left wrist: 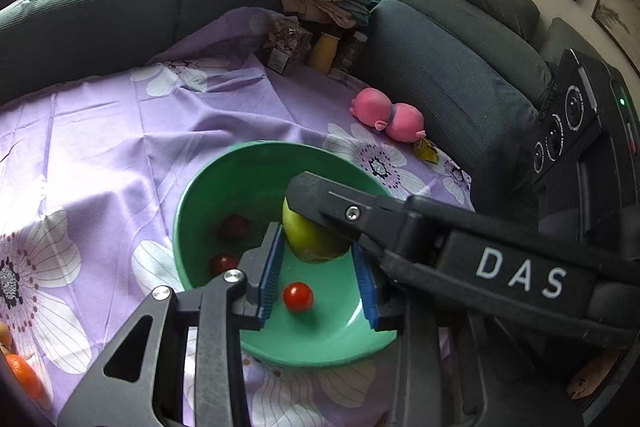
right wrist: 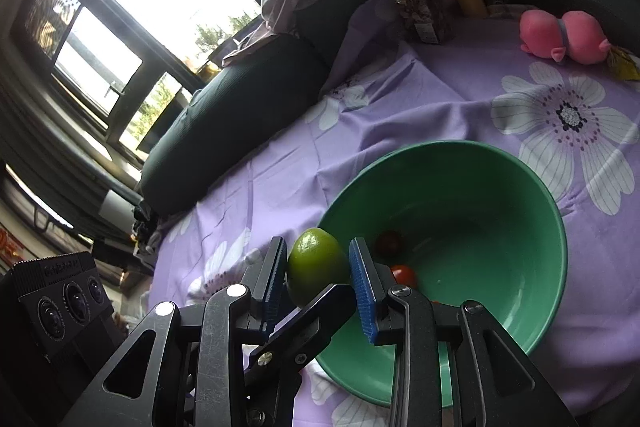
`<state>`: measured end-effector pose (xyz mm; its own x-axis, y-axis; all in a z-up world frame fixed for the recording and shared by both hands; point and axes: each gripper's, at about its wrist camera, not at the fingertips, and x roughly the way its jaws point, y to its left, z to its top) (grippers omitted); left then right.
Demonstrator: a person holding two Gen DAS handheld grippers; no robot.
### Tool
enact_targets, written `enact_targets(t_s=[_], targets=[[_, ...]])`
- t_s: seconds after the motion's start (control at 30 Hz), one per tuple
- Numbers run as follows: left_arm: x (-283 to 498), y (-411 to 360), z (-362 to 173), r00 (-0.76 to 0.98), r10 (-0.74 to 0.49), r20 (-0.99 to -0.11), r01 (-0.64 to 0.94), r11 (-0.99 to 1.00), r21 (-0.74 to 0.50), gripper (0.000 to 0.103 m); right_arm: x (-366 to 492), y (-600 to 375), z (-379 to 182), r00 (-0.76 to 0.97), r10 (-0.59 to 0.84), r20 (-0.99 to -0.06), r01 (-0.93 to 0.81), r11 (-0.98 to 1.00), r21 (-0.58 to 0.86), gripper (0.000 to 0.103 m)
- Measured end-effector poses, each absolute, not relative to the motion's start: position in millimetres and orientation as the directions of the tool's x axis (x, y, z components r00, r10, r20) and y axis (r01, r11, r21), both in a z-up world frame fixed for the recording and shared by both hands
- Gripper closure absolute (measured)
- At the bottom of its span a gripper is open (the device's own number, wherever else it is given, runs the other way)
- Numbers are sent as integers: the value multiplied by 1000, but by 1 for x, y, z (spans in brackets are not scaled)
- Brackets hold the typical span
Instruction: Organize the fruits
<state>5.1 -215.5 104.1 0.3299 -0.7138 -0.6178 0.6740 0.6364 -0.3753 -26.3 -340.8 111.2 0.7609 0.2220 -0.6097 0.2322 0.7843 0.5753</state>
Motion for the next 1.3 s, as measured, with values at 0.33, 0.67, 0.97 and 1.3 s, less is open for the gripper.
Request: enact_targets(t_s=[0.33,0.67,0.97,1.3], targets=[[7,-244,84,211,-741,-637,689,575,-442,69,-34,-368,95,697,151,-701,356,776,521,69],[8,-246,75,169,-756,-632,665,561,-493,69,-32,-368,89,665,126,-736,387,784,484,68],[0,-224,81,217,-744,-632,645,595,-479,63,-35,-368,95,682,95,-725,400,781,479,69],[1,-103,125,572,-523,-632,419,849,-323,49,-30,-343,120,770,77,-633,309,823,476,63]])
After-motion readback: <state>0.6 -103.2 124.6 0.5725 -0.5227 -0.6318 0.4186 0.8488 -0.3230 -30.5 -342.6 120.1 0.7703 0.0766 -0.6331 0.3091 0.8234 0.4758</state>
